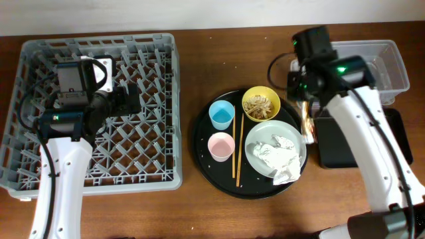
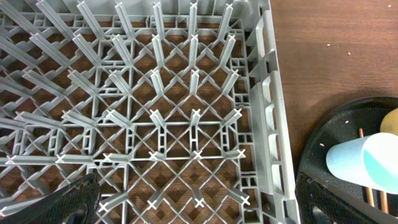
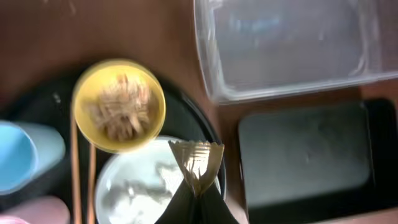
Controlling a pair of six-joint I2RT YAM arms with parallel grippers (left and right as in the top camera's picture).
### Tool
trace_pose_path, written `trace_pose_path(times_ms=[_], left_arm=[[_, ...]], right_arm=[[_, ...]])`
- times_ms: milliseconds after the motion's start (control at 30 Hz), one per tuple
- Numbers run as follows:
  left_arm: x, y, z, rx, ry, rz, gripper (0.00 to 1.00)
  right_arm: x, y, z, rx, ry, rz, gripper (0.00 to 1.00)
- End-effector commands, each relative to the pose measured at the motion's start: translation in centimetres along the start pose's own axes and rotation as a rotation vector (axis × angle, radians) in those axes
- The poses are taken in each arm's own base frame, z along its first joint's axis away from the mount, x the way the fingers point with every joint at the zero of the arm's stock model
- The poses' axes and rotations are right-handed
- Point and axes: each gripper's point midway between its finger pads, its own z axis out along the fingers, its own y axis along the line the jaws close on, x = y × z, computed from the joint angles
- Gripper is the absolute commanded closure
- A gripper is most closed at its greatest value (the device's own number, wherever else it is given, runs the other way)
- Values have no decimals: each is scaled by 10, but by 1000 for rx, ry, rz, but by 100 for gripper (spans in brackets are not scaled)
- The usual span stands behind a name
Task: Sort waste into correct bins and load items into the dishwasher rack
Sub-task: 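Carry the gold wrapper right and drop it into the clear bin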
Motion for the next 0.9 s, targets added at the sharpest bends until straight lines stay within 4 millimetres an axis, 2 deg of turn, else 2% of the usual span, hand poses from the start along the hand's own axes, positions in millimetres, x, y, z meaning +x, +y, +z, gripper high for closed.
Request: trace_pose_path(times_ms=[0, 100, 200, 267, 333, 400, 533, 567, 600, 633, 667, 733, 867], left_arm=[[-8, 0, -4, 7, -20, 12, 1], [-8, 0, -4, 7, -20, 12, 1], [-8, 0, -4, 7, -20, 12, 1], [-8, 0, -4, 7, -20, 12, 1], [-8, 0, -4, 7, -20, 12, 1], [-8, 0, -4, 7, -20, 12, 1], [-8, 0, -4, 7, -20, 12, 1], [-8, 0, -4, 7, -20, 12, 1], [-8, 0, -4, 7, -20, 12, 1], [-8, 0, -4, 6, -20, 12, 1], [-8, 0, -4, 7, -20, 12, 1], [-8, 0, -4, 7, -20, 12, 0], [-8, 0, -4, 7, -20, 12, 0]], right_arm=[[-27, -26, -5, 2, -88, 92, 96], [-50, -47, -2, -25, -157, 179, 96], [-73, -82, 0, -48, -233, 278, 96], [-91, -95, 2, -37, -301, 310, 96], [-112, -104, 17, 11, -362, 320, 96], [-131, -106, 53, 37, -388, 325, 96], [-153, -98, 119, 32, -420, 329, 96], [-157, -96, 137, 30, -428, 330, 91], [-157, -95, 146, 30, -424, 330, 88], [-153, -94, 153, 30, -406, 327, 78], [-151, -94, 154, 31, -396, 325, 71], [-149, -94, 150, 32, -391, 325, 70], [-134, -92, 115, 4, -339, 313, 71]])
